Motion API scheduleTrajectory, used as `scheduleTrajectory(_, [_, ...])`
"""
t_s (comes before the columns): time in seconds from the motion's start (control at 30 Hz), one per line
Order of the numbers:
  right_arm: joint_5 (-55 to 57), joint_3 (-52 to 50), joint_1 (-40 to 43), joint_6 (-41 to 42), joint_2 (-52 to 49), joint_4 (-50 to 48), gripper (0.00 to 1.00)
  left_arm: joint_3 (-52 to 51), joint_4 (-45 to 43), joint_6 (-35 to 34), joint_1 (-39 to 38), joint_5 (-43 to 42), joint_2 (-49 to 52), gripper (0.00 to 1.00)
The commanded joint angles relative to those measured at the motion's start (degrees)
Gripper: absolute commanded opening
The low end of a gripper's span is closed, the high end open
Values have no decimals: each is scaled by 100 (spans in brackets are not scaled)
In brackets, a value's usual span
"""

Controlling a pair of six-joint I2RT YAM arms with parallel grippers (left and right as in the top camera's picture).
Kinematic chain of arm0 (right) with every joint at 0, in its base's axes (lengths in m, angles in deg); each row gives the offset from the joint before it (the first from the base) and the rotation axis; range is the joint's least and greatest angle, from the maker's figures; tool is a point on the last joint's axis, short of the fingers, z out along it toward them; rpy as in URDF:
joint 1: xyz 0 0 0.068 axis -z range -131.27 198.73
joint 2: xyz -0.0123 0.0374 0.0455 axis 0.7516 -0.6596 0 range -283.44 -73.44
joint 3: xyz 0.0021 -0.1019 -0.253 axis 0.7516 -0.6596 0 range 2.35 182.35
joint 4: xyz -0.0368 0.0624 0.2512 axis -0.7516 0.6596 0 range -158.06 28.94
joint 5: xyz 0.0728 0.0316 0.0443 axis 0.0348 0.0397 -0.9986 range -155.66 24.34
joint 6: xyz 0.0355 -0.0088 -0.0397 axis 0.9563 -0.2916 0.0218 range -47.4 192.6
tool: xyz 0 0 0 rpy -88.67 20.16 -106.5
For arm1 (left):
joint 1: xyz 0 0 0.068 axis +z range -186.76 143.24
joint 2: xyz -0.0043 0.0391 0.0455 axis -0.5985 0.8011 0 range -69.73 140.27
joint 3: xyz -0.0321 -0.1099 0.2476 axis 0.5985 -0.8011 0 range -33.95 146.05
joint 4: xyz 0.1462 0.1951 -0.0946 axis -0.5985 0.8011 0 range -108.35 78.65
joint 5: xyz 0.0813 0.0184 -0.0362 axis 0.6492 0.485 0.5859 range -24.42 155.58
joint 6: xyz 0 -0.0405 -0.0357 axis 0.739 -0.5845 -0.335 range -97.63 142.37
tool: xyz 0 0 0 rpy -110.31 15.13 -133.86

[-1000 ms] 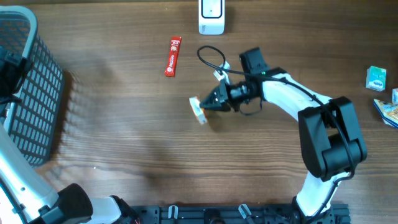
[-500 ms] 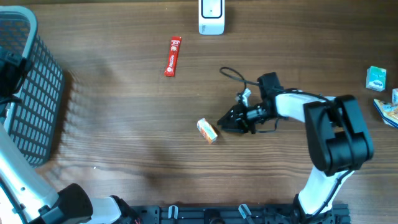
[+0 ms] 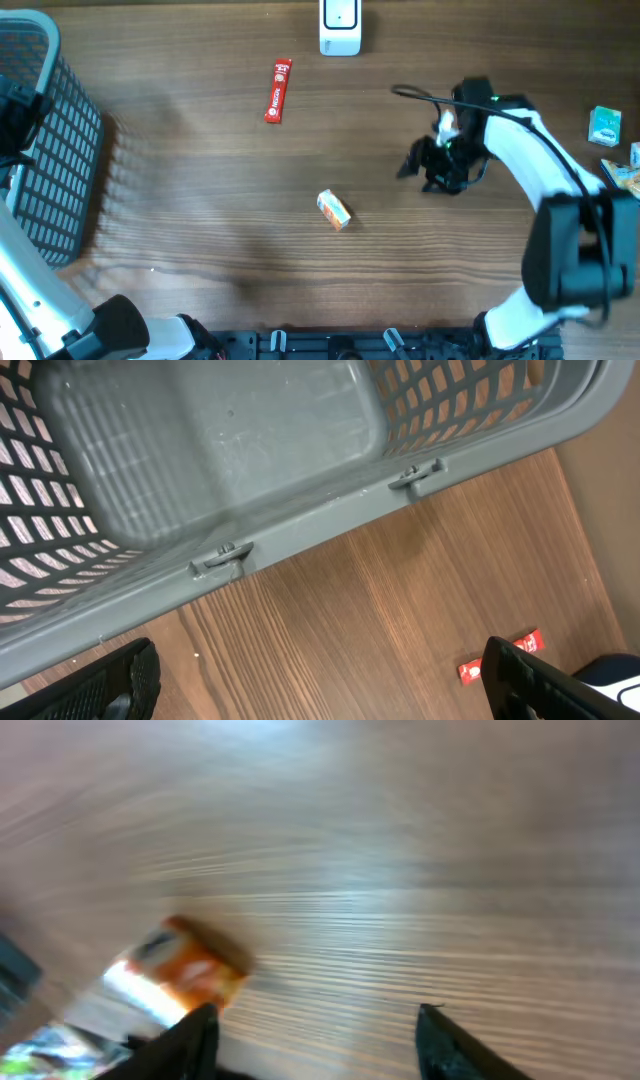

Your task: Scan the item barcode

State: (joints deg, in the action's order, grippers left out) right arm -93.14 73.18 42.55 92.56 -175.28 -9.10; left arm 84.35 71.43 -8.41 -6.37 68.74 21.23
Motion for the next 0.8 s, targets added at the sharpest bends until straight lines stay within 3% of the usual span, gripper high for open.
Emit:
scheduleTrajectory(0.0, [46, 142, -531, -1078, 678, -28, 79, 22, -13, -57, 26, 37, 24, 100])
scheduleTrajectory(0.17, [498, 92, -1414, -1460, 728, -245, 99, 22, -13, -59, 26, 37, 24, 100])
scheduleTrajectory(0.4, [1725, -4, -2566, -1342, 295, -833, 99, 22, -13, -59, 26, 37, 24, 100])
scheduleTrajectory(0.63, [1690, -4, -3064, -1471, -339, -1257, 99, 22, -13, -59, 26, 37, 24, 100])
scheduleTrajectory(0.77, [1224, -4, -3276, -1947, -509, -1167, 98, 22, -15, -59, 26, 37, 24, 100])
